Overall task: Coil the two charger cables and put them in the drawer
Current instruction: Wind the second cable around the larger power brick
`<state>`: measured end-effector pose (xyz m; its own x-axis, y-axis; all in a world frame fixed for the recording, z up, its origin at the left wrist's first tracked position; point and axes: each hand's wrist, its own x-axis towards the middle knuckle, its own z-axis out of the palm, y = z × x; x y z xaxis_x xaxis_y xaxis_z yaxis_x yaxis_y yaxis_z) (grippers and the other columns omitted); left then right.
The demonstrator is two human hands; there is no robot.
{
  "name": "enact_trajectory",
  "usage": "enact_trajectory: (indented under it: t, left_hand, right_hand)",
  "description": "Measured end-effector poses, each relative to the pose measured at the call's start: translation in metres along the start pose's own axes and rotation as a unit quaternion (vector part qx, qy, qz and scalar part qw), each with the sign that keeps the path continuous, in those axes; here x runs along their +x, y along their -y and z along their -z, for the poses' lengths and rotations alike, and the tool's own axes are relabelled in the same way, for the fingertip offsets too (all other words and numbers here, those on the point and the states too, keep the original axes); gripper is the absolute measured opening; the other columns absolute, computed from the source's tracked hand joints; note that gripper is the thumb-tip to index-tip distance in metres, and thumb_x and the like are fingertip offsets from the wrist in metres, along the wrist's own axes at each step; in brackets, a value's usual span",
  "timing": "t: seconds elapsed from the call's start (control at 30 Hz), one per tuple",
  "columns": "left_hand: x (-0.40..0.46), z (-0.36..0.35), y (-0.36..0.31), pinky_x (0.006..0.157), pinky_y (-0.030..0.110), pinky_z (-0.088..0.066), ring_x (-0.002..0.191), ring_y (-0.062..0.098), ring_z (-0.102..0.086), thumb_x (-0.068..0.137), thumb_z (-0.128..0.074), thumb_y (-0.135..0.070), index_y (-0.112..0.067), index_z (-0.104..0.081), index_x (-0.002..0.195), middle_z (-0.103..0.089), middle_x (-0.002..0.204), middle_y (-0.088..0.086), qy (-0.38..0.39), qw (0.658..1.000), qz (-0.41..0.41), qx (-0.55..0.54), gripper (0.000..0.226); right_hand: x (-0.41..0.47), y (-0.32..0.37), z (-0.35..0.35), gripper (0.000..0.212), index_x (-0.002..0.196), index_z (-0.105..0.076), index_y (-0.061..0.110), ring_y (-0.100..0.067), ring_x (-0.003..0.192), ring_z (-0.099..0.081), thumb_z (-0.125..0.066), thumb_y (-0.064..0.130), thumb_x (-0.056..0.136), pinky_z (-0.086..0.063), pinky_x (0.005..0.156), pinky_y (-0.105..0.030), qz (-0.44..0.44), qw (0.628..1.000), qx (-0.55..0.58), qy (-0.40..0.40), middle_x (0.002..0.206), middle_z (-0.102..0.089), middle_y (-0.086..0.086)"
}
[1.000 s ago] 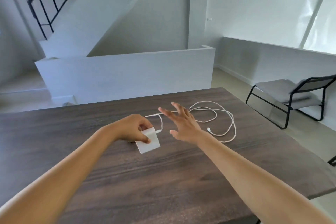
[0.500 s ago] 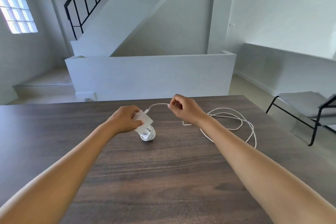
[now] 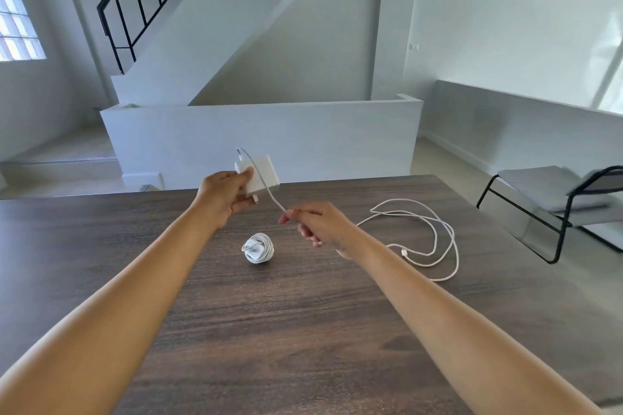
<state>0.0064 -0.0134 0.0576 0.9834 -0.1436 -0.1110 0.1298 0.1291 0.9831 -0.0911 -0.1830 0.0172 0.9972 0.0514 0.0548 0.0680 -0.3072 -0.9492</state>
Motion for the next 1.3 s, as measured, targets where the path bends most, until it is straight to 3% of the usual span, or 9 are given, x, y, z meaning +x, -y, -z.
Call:
enact_trajectory:
  t: [0.3, 0.43, 0.53, 0.7, 0.83, 0.97, 1.07, 1.17, 1.3]
  left_hand:
    - [-0.01, 0.01, -0.016, 0.058, 0.027, -0.06, 0.063, 0.021, -0.071, 0.085, -0.065, -0.023, -0.003, -0.058, 0.103, -0.071, 0.083, 0.012, 0.159, 0.983, 0.071, -0.053, 0.028]
    - [-0.014, 0.025, -0.021, 0.058, 0.024, -0.057, 0.069, 0.017, -0.067, 0.046, -0.092, -0.042, 0.0, -0.061, 0.108, -0.068, 0.089, 0.013, 0.3, 0.947, 0.062, 0.094, 0.081]
    - [-0.017, 0.028, -0.024, 0.059, 0.024, -0.053, 0.07, 0.016, -0.063, 0.049, -0.089, -0.046, -0.004, -0.069, 0.103, -0.069, 0.087, 0.012, 0.342, 0.908, 0.051, 0.234, 0.071]
    - [-0.02, 0.019, -0.018, 0.072, 0.027, -0.053, 0.083, 0.018, -0.064, 0.085, -0.068, -0.021, -0.011, -0.068, 0.111, -0.07, 0.1, 0.009, 0.264, 0.897, 0.009, 0.355, 0.028]
    - [-0.013, 0.014, -0.008, 0.076, 0.033, -0.055, 0.084, 0.02, -0.064, 0.087, -0.068, -0.018, -0.012, -0.068, 0.108, -0.07, 0.1, 0.009, 0.178, 0.902, -0.038, 0.391, 0.023]
    - [-0.003, 0.009, 0.004, 0.079, 0.043, -0.058, 0.081, 0.028, -0.067, 0.083, -0.07, -0.022, -0.004, -0.069, 0.095, -0.07, 0.093, 0.015, 0.064, 0.904, -0.096, 0.411, 0.022]
    - [0.001, 0.008, 0.009, 0.076, 0.048, -0.059, 0.083, 0.035, -0.071, 0.083, -0.068, -0.024, 0.003, -0.068, 0.087, -0.071, 0.089, 0.021, -0.007, 0.929, -0.108, 0.354, 0.028]
    - [0.003, 0.004, 0.008, 0.078, 0.049, -0.058, 0.086, 0.035, -0.07, 0.084, -0.069, -0.023, -0.003, -0.066, 0.078, -0.071, 0.093, 0.02, -0.032, 0.972, -0.083, 0.218, 0.021]
    - [-0.006, -0.007, 0.001, 0.059, 0.033, -0.06, 0.074, 0.025, -0.067, 0.089, -0.065, -0.015, -0.002, -0.062, 0.088, -0.068, 0.089, 0.016, 0.003, 0.997, -0.032, 0.076, 0.013]
  right_hand:
    - [0.008, -0.021, 0.001, 0.034, 0.101, -0.072, 0.018, -0.004, 0.044, -0.034, -0.054, 0.045, 0.094, -0.029, 0.047, -0.017, -0.051, 0.998, -0.035, 0.02, 0.057, -0.041, 0.004]
    - [0.016, -0.018, 0.017, 0.048, 0.087, -0.075, 0.017, -0.004, 0.04, -0.036, -0.055, 0.06, 0.085, -0.036, 0.056, -0.022, -0.06, 0.981, -0.17, -0.066, 0.051, -0.04, 0.007]
    - [0.024, -0.009, 0.032, 0.053, 0.076, -0.073, 0.011, -0.009, 0.041, -0.039, -0.06, 0.061, 0.082, -0.032, 0.048, -0.022, -0.035, 0.952, -0.261, -0.158, 0.045, -0.045, 0.006]
    - [0.033, 0.022, 0.039, 0.054, 0.064, -0.058, 0.004, -0.021, 0.056, -0.05, -0.065, 0.054, 0.082, -0.033, 0.053, -0.028, 0.048, 0.914, -0.329, -0.234, 0.052, -0.051, -0.003]
    - [0.032, 0.038, 0.03, 0.039, 0.08, -0.07, 0.009, -0.02, 0.071, -0.06, -0.062, 0.047, 0.086, -0.037, 0.057, -0.027, 0.076, 0.901, -0.345, -0.253, 0.069, -0.065, -0.003]
    - [0.026, 0.042, 0.017, 0.041, 0.075, -0.067, 0.003, -0.023, 0.064, -0.058, -0.058, 0.04, 0.091, -0.045, 0.06, -0.03, 0.102, 0.914, -0.318, -0.23, 0.066, -0.065, -0.011]
    - [0.013, 0.042, 0.003, 0.039, 0.08, -0.069, 0.0, -0.01, 0.046, -0.044, -0.054, 0.033, 0.094, -0.038, 0.053, -0.024, 0.104, 0.946, -0.258, -0.169, 0.06, -0.062, -0.012]
    - [0.005, 0.033, -0.006, 0.03, 0.088, -0.074, 0.011, -0.002, 0.034, -0.033, -0.051, 0.028, 0.096, -0.028, 0.041, -0.015, 0.075, 0.971, -0.189, -0.124, 0.039, -0.046, 0.011]
    - [0.004, 0.013, -0.012, 0.027, 0.093, -0.073, 0.027, -0.003, 0.042, -0.03, -0.048, 0.037, 0.097, -0.026, 0.045, -0.019, 0.021, 0.993, -0.095, -0.071, 0.041, -0.036, 0.015]
